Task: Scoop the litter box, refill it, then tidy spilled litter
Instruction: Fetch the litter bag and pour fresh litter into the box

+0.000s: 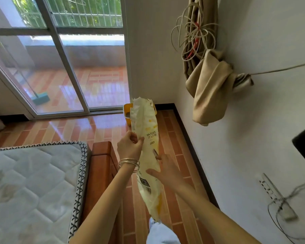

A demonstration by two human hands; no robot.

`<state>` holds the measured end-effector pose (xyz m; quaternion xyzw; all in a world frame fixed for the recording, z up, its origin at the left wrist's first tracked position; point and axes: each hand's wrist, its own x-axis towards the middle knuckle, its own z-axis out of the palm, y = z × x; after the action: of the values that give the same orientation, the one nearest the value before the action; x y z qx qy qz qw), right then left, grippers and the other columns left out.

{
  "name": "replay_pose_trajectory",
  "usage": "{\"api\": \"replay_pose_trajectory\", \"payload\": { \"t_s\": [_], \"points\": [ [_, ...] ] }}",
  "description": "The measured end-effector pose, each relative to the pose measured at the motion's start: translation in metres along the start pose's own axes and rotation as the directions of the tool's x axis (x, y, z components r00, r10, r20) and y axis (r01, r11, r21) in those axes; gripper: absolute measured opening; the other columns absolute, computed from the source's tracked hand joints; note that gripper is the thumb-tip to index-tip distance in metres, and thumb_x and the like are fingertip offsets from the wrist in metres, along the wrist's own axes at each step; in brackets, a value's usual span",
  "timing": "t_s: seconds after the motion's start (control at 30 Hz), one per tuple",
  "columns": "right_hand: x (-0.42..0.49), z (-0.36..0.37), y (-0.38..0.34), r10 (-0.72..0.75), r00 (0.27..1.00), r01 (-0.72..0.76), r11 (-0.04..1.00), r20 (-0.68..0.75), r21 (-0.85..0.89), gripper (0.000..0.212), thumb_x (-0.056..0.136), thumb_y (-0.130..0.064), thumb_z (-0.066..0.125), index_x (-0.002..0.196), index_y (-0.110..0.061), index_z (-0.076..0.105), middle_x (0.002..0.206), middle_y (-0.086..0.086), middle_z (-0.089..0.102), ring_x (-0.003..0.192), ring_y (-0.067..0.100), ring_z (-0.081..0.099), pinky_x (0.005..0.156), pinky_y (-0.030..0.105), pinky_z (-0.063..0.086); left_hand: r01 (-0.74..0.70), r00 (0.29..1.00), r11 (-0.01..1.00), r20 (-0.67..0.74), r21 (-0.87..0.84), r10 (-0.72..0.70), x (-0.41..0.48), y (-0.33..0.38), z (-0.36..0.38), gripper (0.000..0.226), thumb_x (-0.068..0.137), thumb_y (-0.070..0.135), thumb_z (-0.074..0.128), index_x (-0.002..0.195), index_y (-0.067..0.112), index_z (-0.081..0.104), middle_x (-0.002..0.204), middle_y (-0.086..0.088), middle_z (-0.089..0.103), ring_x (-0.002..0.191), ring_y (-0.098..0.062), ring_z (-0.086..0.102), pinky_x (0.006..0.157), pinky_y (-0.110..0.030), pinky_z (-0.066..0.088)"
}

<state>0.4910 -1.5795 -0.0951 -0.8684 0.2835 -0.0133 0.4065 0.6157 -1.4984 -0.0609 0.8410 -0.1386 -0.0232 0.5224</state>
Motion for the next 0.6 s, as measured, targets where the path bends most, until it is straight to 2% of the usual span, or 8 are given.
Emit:
{"api": "replay_pose_trajectory", "payload": {
  "t_s": [0.1,0.2,0.37,0.5,0.6],
  "points": [
    [0.047,-0.009,-0.011,0.02,0.999,-0.019,1.0,-0.042,0.018,0.058,0.074,-0.05,0.069,0.117,-0.019,0.046,0.114,-0.005,0.047,0.1,0.014,0.054,0.082,0.034,0.048,0.05,0.999,0.997,0.008,-0.054,-0.05,0.044,0.007,0.012,0.022,0.075,0.017,0.074,0.066,0.02,0.054,0.063,0.007,0.056,0.066,-0.021,0.059,0.067,-0.037,0.054],
    [0.096,-0.019,-0.017,0.066,0.996,-0.063,0.997,-0.055,0.054,0.042,0.078,-0.049,0.063,0.105,-0.019,0.051,0.104,-0.005,0.055,0.089,0.014,0.058,0.078,0.039,0.052,0.071,0.997,0.994,0.035,-0.089,-0.068,0.081,0.009,0.027,0.027,0.073,0.017,0.075,0.065,0.026,0.052,0.065,0.006,0.059,0.069,-0.023,0.063,0.067,-0.047,0.057],
    [0.169,-0.037,-0.031,-0.013,0.999,0.015,0.997,-0.032,0.077,0.019,0.087,-0.034,0.058,0.096,-0.017,0.062,0.09,-0.005,0.066,0.081,0.013,0.062,0.077,0.04,0.053,0.023,0.999,0.996,0.026,-0.088,-0.021,0.143,0.018,0.048,0.029,0.074,0.015,0.075,0.064,0.026,0.051,0.06,0.009,0.055,0.062,-0.016,0.056,0.069,-0.039,0.055],
    [0.222,-0.038,-0.041,-0.025,0.996,0.034,0.994,-0.08,0.107,0.016,0.083,-0.032,0.061,0.081,-0.016,0.059,0.083,0.0,0.065,0.077,0.016,0.063,0.072,0.043,0.053,-0.023,0.996,0.993,0.088,-0.116,0.034,0.197,0.011,0.056,0.025,0.079,0.019,0.073,0.067,0.031,0.054,0.065,0.007,0.061,0.068,-0.021,0.064,0.069,-0.045,0.056],
    [0.259,-0.04,-0.057,-0.007,0.995,0.019,0.992,-0.099,0.124,0.019,0.084,-0.029,0.063,0.07,-0.024,0.053,0.081,0.001,0.065,0.076,0.018,0.062,0.07,0.038,0.052,-0.076,0.986,0.992,0.138,-0.103,0.09,0.239,0.0,0.057,0.016,0.082,0.021,0.071,0.074,0.027,0.059,0.072,0.005,0.064,0.072,-0.02,0.065,0.071,-0.038,0.056]
  ]
}}
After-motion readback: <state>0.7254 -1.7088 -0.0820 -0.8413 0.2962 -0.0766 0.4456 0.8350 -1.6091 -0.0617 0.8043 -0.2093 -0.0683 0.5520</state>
